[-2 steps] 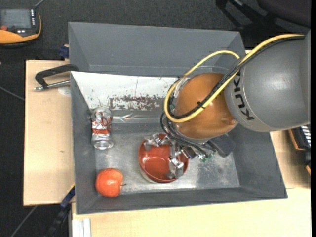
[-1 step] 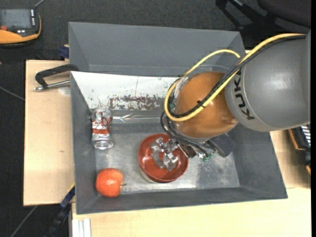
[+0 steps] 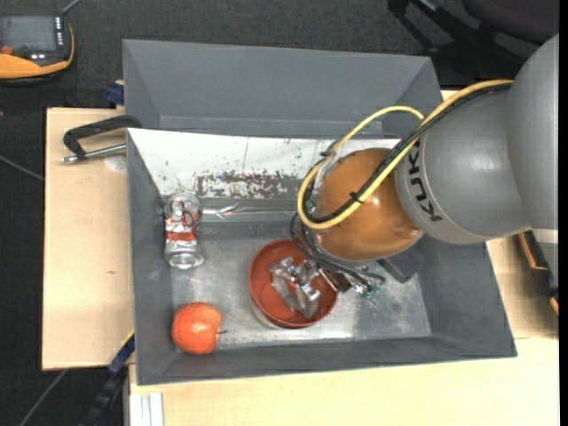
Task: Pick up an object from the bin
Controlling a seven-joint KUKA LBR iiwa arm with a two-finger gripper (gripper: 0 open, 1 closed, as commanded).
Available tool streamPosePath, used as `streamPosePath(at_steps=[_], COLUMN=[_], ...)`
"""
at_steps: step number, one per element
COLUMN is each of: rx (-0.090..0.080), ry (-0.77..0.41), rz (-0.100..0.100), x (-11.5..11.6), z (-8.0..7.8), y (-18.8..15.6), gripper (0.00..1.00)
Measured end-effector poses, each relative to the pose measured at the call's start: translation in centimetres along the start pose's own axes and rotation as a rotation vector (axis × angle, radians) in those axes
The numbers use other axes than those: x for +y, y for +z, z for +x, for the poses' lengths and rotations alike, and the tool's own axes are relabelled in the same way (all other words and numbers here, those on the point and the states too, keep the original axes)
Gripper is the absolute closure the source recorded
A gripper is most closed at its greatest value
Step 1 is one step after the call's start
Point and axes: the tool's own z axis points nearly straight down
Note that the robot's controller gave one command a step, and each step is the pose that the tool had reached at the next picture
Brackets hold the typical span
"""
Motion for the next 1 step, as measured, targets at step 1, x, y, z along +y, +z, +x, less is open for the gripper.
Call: streamPosePath(at_steps=[1], rx=[-0.008], ry=[0.024], rz=[0.000], x=[-1.99], z=[0.58], y=[-0.63], gripper=[1.00])
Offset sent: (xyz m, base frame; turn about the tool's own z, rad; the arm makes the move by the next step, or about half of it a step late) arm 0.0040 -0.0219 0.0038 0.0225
